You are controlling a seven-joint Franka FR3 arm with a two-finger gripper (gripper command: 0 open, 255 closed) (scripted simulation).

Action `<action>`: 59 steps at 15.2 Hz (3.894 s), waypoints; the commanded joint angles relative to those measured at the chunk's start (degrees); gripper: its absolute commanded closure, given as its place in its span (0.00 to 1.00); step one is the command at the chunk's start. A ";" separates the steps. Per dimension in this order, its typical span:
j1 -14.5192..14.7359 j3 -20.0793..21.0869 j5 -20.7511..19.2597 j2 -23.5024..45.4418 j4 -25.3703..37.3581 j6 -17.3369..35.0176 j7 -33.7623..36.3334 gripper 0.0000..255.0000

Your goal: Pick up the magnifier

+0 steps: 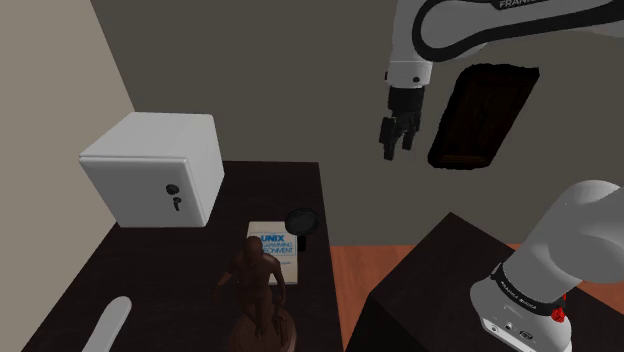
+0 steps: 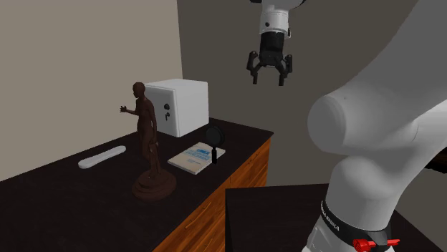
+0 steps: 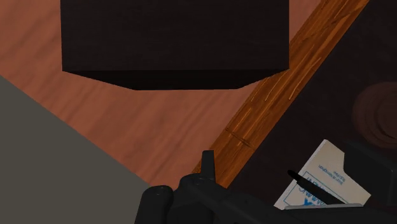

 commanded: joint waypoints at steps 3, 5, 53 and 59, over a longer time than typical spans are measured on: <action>1.24 2.15 1.10 8.56 3.38 4.21 1.83 0.00; 1.87 3.12 1.42 12.72 5.44 5.85 2.79 0.00; 10.92 8.08 -1.37 57.34 41.98 9.28 12.23 1.00; 10.72 8.32 -1.10 55.23 43.40 5.82 12.76 1.00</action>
